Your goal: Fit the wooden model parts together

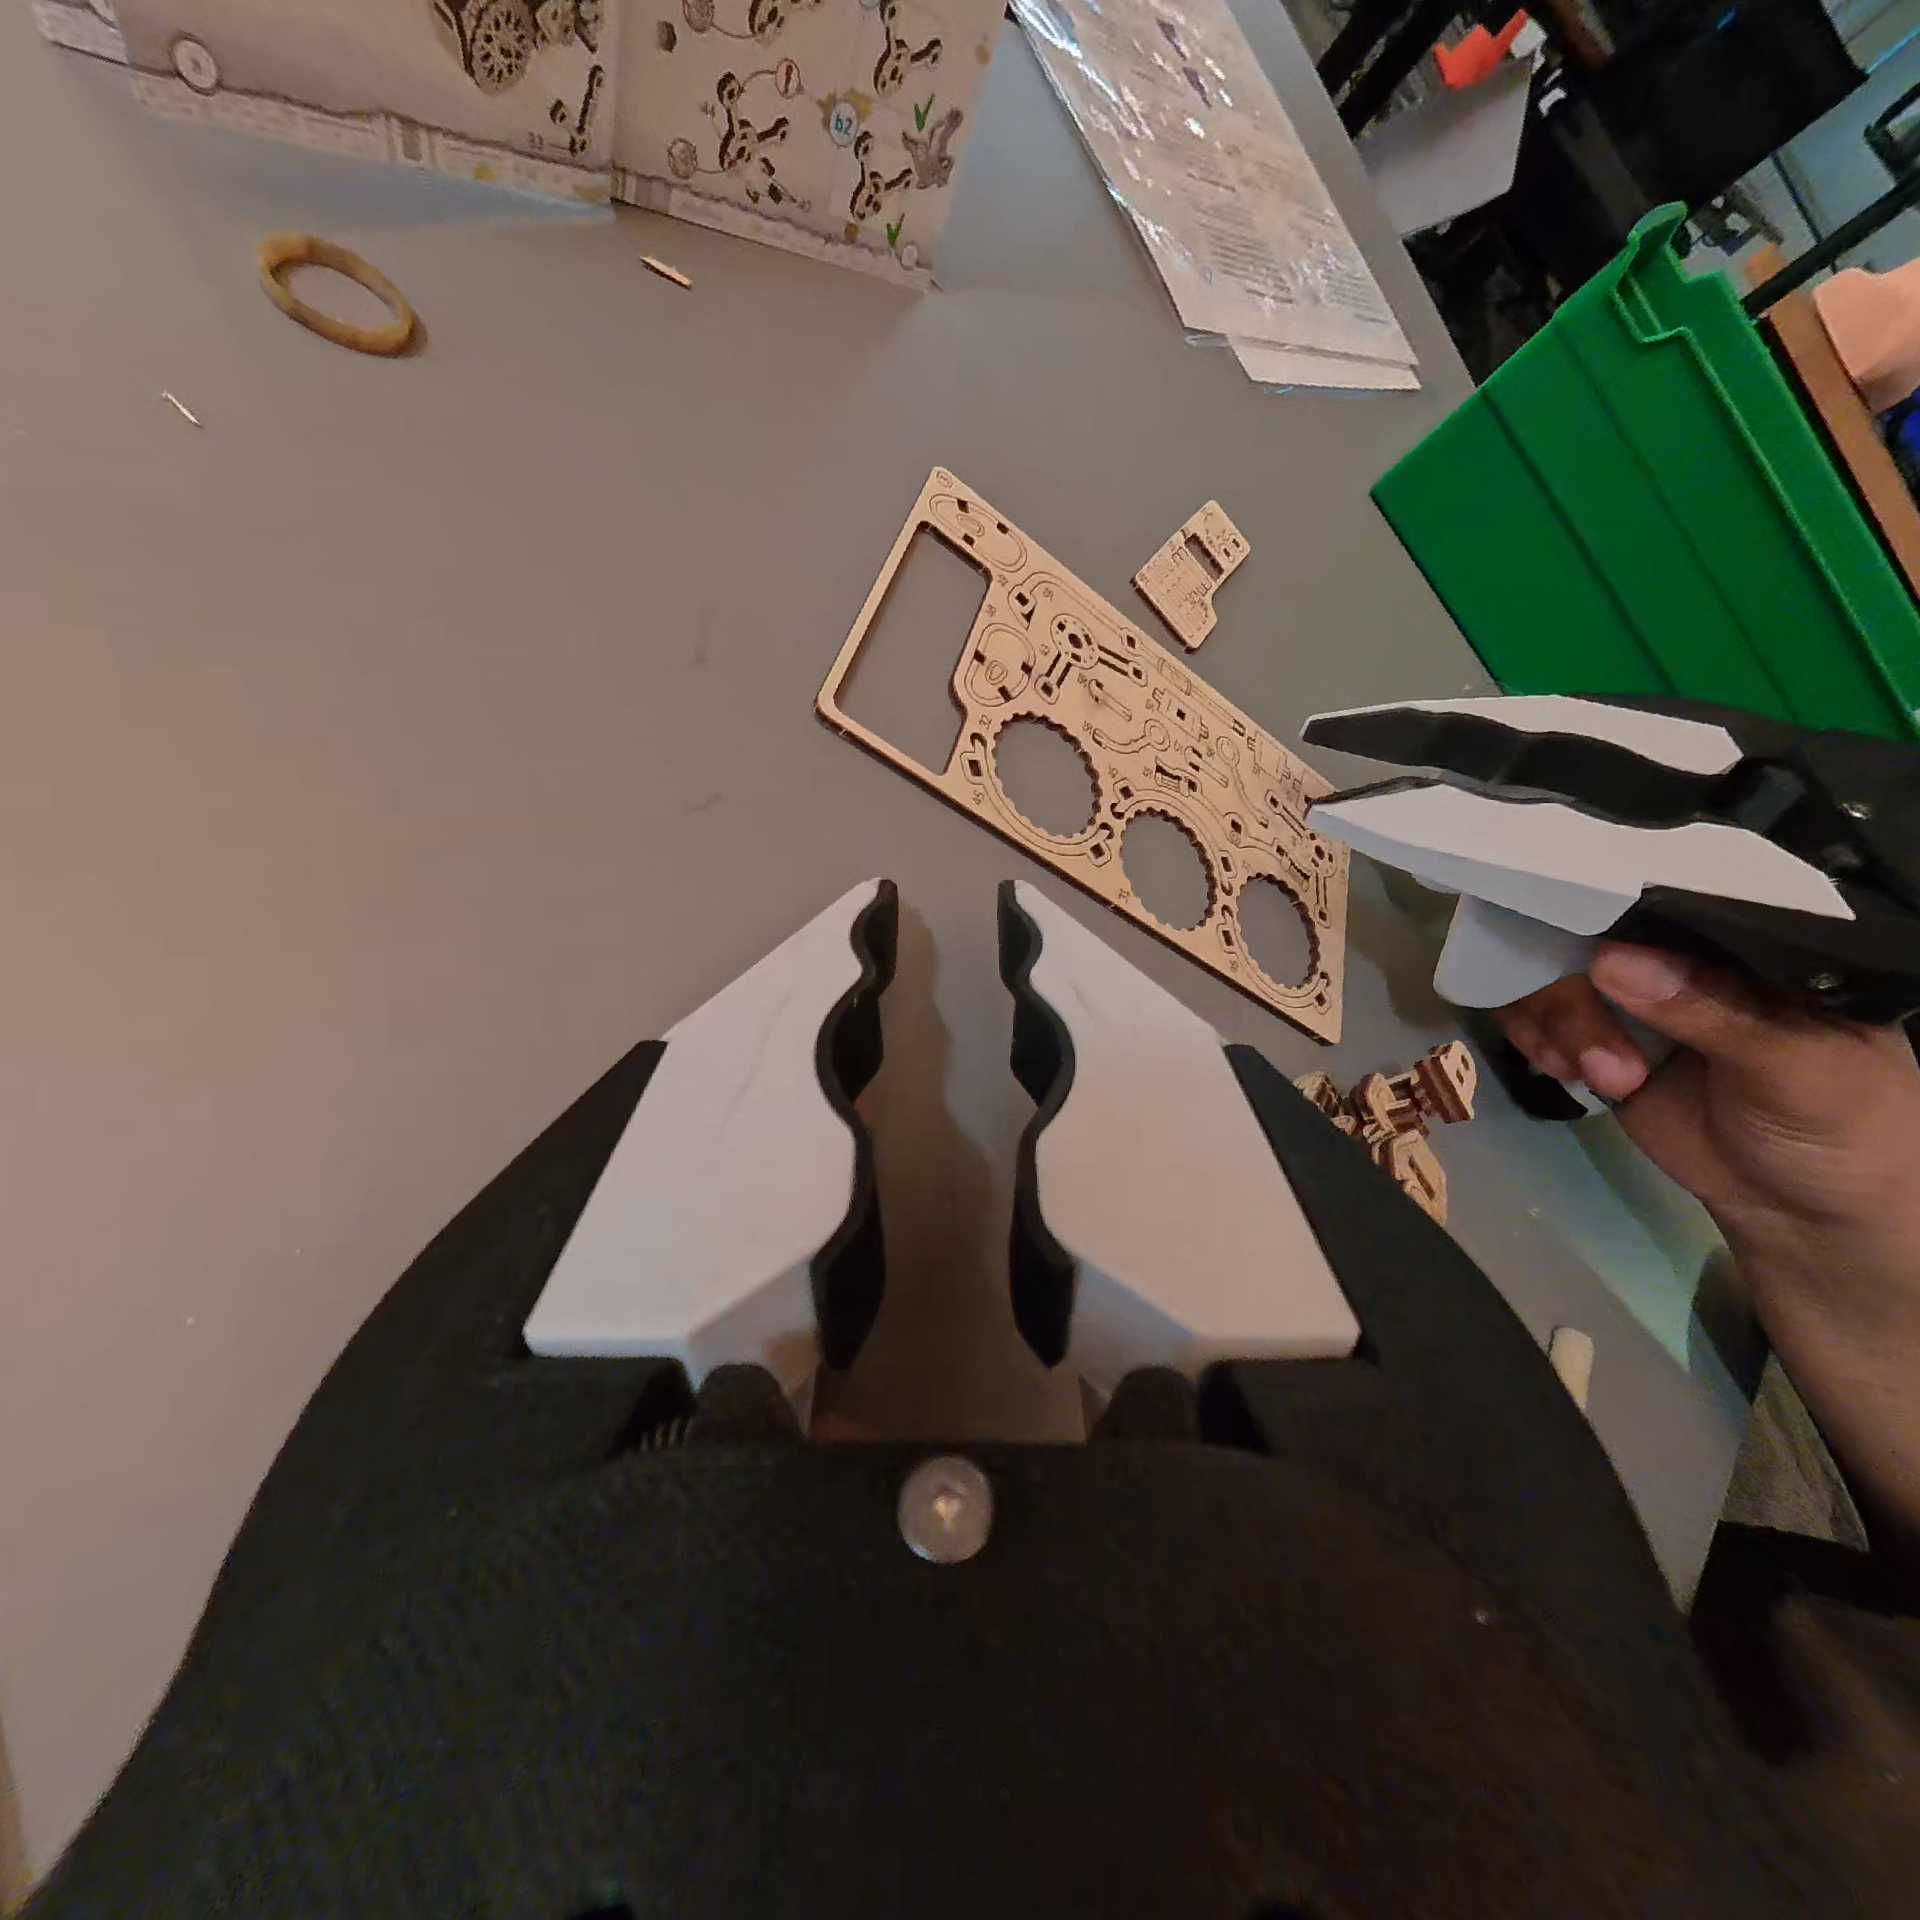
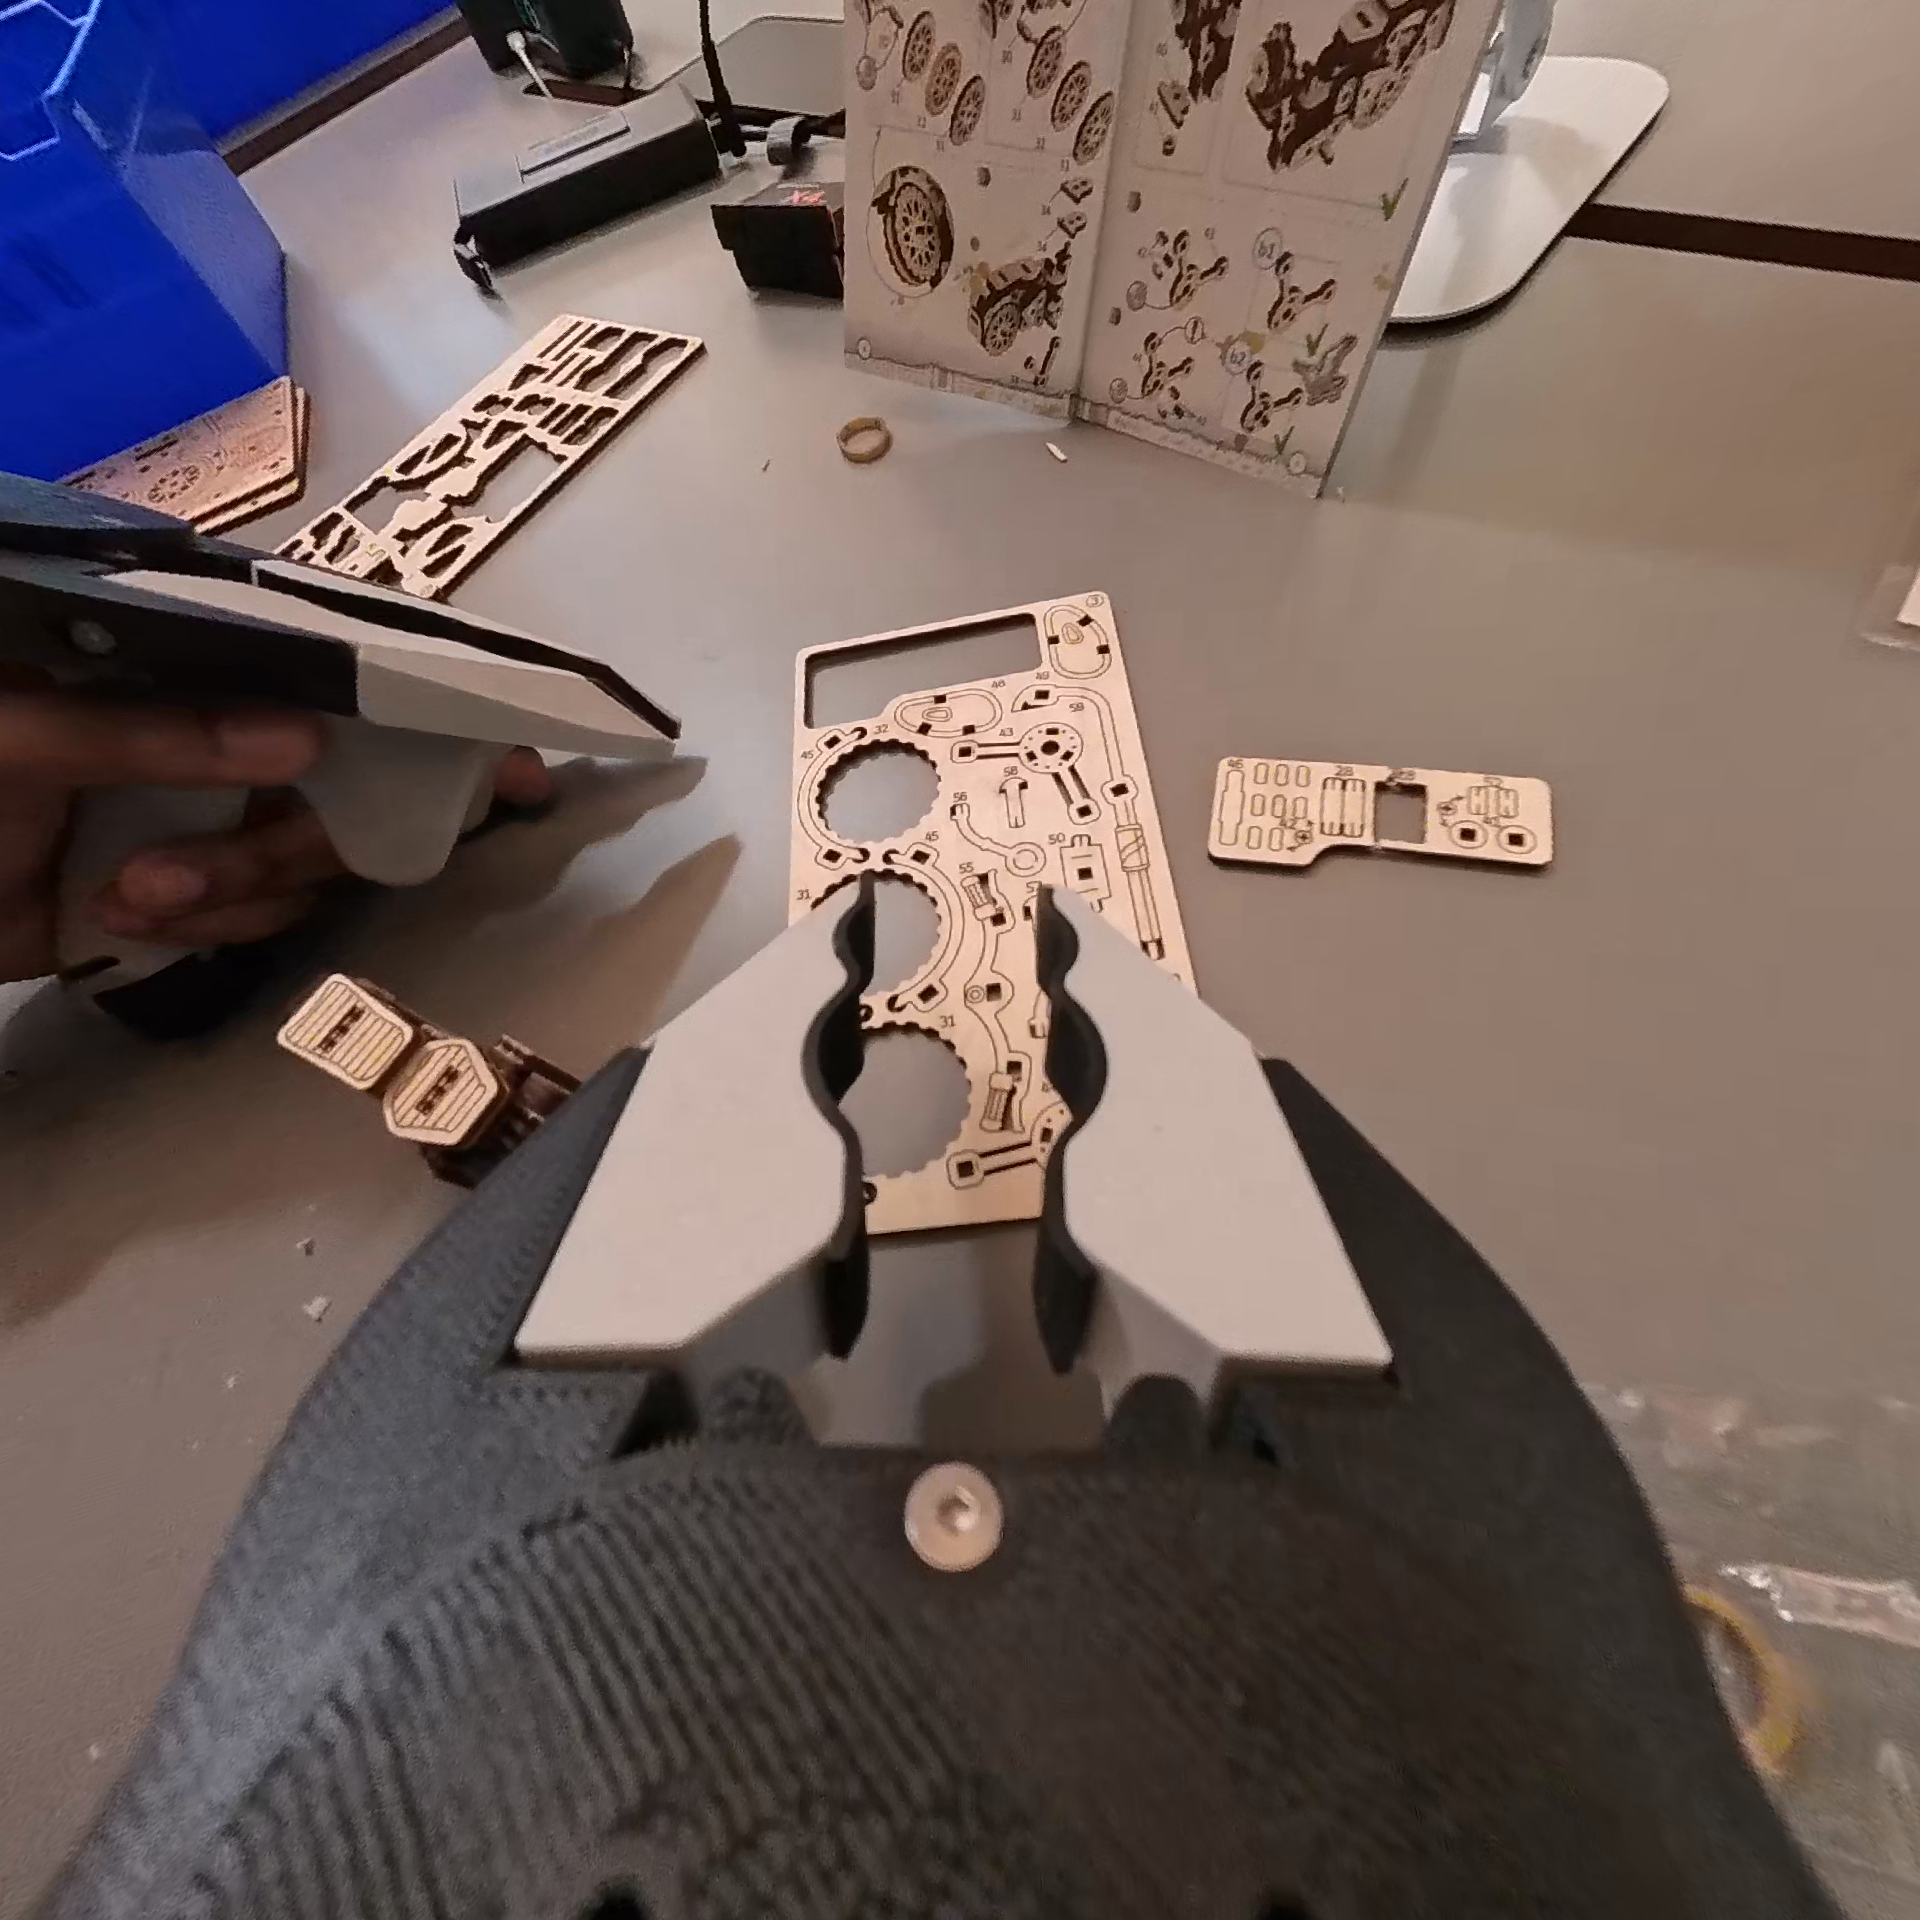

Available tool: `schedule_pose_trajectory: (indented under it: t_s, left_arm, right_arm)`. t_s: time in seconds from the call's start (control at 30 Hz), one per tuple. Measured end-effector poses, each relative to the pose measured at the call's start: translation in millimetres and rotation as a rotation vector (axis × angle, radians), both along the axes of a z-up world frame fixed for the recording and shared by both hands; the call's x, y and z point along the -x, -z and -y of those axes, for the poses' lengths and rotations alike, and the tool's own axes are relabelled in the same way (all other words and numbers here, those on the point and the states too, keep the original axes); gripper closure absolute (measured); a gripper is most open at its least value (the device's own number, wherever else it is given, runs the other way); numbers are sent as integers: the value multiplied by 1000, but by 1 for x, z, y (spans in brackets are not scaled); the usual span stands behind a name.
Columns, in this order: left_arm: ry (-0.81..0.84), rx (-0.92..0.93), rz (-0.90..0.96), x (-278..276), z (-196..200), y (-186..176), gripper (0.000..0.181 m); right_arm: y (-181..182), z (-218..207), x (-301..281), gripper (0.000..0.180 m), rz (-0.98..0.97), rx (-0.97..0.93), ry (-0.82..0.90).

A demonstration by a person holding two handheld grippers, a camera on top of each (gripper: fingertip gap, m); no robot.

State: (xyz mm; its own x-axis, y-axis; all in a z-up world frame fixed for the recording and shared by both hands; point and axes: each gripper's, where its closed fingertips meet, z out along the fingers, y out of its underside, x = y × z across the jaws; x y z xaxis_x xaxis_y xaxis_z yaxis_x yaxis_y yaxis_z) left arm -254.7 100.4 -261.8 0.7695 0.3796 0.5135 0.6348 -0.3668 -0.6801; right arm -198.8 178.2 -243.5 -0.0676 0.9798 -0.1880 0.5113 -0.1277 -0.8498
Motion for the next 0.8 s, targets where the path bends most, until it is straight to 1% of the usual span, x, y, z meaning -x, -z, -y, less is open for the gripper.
schedule_pose_trajectory:
  t_s: [0.43, 0.8]
  left_arm:
    - [13, 77, -62, -2, -2, 6, 162]
    - [31, 80, -66, -5, -3, 6, 161]
  right_arm:
    - [3, 0, 1, 152, 18, -46, 7]
    - [2, -4, 0, 155, 8, -26, 36]
